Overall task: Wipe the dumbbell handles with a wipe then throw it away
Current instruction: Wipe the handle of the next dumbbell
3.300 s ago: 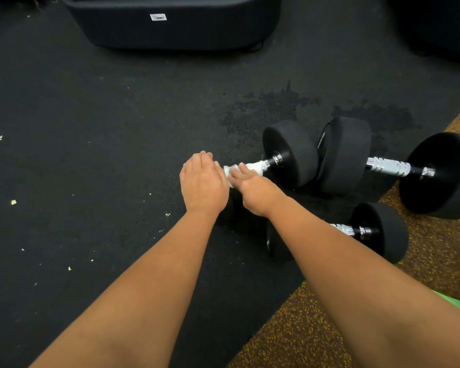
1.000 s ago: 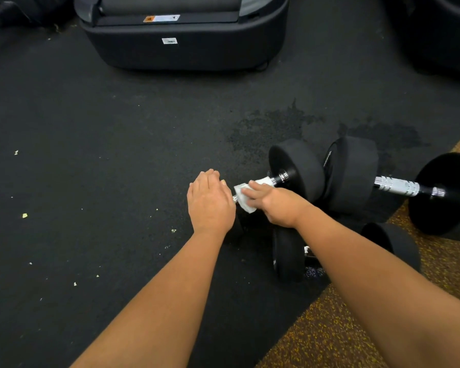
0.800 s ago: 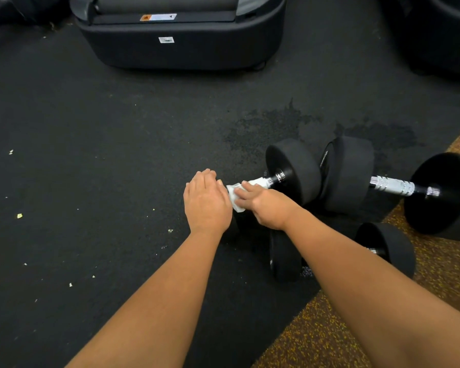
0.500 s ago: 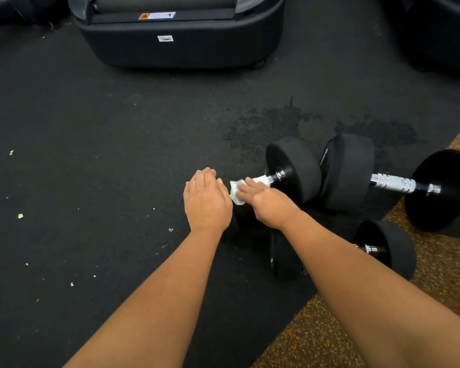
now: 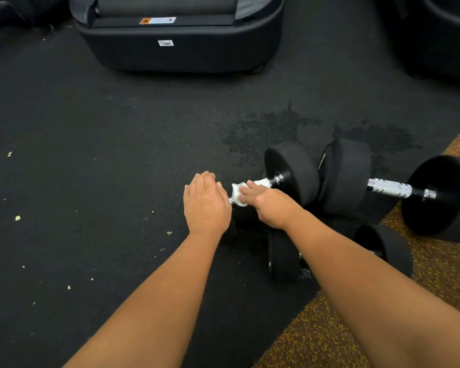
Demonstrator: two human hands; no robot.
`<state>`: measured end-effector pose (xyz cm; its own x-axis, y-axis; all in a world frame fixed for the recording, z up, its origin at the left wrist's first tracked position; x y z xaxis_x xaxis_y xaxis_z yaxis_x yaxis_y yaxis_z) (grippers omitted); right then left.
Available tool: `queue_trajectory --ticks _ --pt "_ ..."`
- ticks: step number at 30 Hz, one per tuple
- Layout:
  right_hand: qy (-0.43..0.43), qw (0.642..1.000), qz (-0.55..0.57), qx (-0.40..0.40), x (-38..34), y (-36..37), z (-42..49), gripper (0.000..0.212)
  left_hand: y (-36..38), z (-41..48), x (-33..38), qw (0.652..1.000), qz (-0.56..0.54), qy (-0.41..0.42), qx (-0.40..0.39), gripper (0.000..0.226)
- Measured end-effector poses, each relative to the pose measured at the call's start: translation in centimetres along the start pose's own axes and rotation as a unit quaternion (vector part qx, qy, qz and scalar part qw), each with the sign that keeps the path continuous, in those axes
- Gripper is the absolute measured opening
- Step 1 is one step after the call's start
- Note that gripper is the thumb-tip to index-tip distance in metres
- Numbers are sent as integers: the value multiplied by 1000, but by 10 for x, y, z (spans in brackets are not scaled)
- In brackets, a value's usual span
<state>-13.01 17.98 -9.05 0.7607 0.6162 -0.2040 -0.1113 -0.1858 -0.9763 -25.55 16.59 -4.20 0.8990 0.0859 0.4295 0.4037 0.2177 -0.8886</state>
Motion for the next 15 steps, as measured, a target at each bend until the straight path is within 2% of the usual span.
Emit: queue_trajectory --ticks 6,11,15 --pt "6 1000 -19 -19 -22 10 21 45 -2 0 0 1000 -4 -4 -6 33" --pt "-41 999 -9 -22 -18 12 8 45 -2 0 1 1000 -1 -7 -13 35" --pt "-6 1000 20 -1 -13 -2 10 44 -2 0 2 1000 -4 -9 -12 36"
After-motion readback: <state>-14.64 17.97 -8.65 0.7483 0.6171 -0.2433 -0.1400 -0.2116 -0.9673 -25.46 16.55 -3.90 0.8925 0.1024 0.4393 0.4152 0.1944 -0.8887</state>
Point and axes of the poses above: each hand's wrist, its own z-axis towards the middle knuckle, its own y-axis out of the palm, x = y × z, the point moved 8 cm from there along z, towards the middle knuckle, and after that the axes turned 7 degrees about -z, right-handed, at the moved point
